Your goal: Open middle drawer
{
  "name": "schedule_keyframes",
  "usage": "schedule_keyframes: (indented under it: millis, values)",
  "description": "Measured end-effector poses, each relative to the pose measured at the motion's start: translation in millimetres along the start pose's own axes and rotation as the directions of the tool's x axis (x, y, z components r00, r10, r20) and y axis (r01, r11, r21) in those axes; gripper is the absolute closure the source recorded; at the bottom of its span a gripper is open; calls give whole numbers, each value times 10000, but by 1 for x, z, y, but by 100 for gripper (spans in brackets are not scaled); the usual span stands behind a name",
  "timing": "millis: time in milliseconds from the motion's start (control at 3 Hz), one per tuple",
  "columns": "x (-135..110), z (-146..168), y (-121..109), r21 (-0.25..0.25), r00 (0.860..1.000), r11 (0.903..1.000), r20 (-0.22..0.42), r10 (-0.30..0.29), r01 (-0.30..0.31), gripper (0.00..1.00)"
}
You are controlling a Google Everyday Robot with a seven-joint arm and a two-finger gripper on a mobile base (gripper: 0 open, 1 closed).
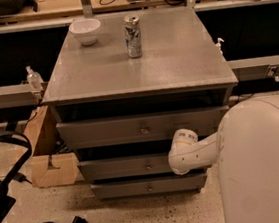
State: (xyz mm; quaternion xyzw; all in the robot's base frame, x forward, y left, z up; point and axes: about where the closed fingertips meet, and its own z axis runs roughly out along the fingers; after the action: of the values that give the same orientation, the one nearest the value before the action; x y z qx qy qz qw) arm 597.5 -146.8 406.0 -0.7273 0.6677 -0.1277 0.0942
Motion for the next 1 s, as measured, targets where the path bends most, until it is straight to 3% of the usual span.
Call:
schedule_keyframes:
  millis: [1000]
  values:
    - [0,-2,-1,0,10000,10000,1,1,-1,100]
